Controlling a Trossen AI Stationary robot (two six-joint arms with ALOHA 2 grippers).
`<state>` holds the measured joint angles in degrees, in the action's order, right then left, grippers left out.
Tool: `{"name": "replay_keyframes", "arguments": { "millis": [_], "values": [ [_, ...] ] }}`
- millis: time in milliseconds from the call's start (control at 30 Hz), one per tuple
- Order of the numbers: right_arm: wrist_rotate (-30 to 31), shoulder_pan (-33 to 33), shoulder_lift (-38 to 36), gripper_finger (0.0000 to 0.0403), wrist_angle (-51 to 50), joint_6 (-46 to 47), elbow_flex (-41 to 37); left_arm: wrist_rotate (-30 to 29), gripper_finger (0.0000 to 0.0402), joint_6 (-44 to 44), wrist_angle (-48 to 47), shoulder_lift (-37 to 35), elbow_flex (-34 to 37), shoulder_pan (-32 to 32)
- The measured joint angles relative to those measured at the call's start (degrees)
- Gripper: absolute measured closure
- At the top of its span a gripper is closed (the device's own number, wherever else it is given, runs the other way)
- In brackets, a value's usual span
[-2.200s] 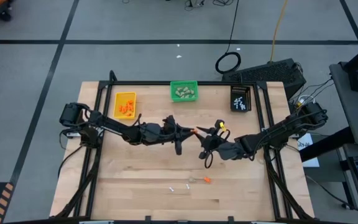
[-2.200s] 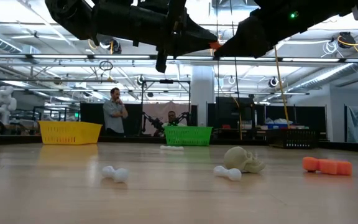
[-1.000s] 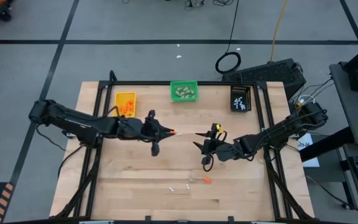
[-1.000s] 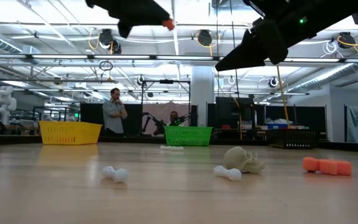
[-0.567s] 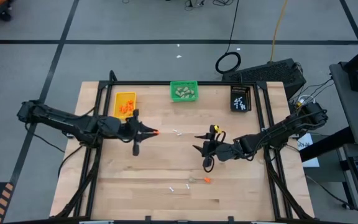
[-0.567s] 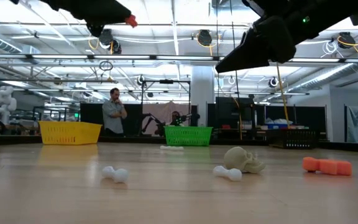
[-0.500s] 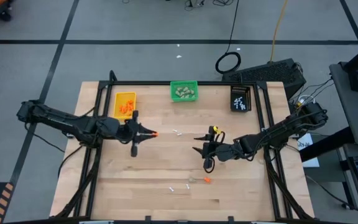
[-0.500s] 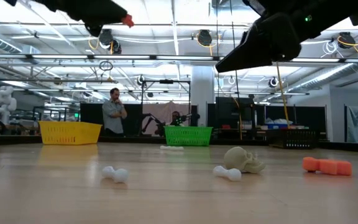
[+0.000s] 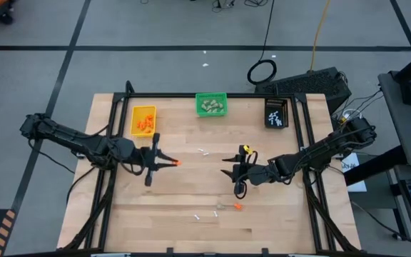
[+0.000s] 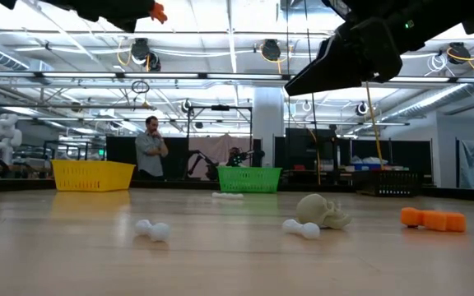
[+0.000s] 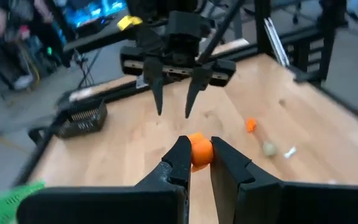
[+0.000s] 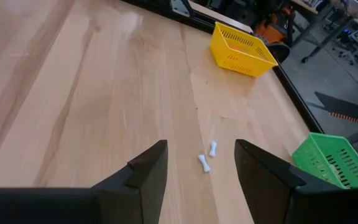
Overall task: Sort Halloween decoration
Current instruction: Put the orange skeleton toy into the yellow bin
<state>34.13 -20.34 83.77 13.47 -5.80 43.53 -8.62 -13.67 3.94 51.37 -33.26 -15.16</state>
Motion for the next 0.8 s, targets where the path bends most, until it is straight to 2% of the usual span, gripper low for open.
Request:
{"name": "replay_keyframes", "arguments": {
  "millis": [233,533,667,800],
  "values": [
    [0.0,0.0,0.0,0.0232,0.0,-1.1,0.0,0.3,0.037,-18.2,0.2,0.0,0.0,0.0],
    [0.0,0.0,0.0,0.0232,0.0,-1.3,0.0,0.4,0.037,-36.9,0.2,0.0,0.0,0.0],
    [0.0,0.0,0.0,0.0232,0.0,-1.3,0.0,0.3,0.037,-42.6,0.3,0.0,0.0,0.0],
    [0.0,0.0,0.0,0.0232,0.0,-1.3,0.0,-0.4,0.0365,-43.8,0.3,0.0,0.0,0.0]
  ]
}}
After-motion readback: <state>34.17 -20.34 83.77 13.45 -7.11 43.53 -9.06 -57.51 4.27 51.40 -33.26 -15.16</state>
